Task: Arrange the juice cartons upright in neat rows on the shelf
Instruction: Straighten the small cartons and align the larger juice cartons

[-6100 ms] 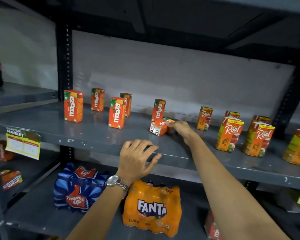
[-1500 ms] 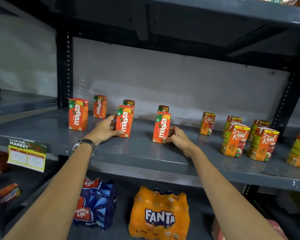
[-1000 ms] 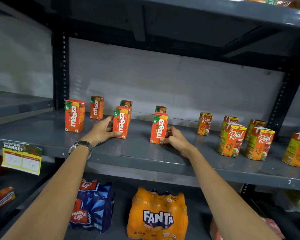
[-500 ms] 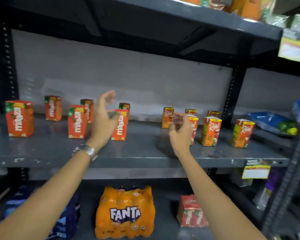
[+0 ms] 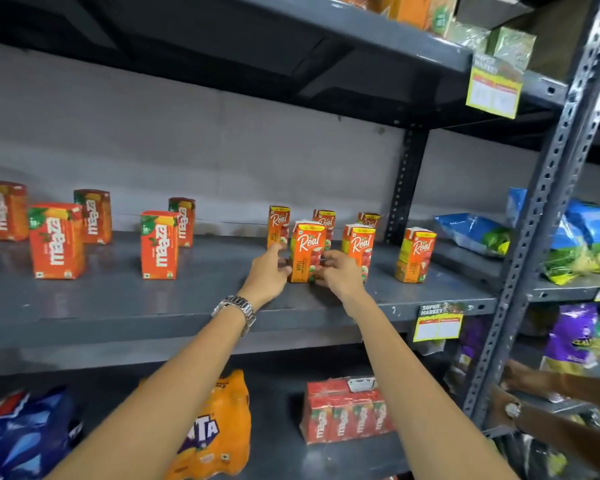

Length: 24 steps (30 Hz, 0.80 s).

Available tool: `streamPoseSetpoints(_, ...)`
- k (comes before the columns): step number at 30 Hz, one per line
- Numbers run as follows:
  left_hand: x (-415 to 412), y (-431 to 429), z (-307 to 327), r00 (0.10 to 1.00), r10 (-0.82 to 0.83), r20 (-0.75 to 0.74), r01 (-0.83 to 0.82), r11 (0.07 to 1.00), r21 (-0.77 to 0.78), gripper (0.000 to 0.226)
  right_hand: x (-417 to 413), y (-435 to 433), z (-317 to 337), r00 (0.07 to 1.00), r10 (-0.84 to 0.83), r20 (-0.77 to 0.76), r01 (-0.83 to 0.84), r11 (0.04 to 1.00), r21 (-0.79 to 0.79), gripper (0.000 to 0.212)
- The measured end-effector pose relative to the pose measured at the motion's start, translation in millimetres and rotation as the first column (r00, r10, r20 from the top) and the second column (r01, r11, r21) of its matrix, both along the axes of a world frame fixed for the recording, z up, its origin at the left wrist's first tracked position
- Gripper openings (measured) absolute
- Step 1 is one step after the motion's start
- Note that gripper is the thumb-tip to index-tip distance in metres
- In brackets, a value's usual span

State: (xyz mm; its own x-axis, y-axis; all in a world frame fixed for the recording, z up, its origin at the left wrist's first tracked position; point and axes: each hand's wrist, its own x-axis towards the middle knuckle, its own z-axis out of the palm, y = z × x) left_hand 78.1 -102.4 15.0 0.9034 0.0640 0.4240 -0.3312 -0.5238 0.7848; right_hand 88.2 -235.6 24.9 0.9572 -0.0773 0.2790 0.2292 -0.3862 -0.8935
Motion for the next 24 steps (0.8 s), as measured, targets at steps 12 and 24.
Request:
streamPoseSetpoints(12, 5, 18, -7, 0.996, 0.086, -0.020, -0.087, 0.993, -0.085, 0.030, 6, 2, -5, 0.985, 0.170, 0.020, -0.170, 0.985, 0.006, 0.030)
streamPoseSetpoints(24, 7, 18, -10, 0.991, 0.134, 0.014, -0.134, 0.991, -0.007, 0.029, 8, 5, -7, 0.992, 0.122, 0.013, -0.121, 0.991, -0.057, 0.028)
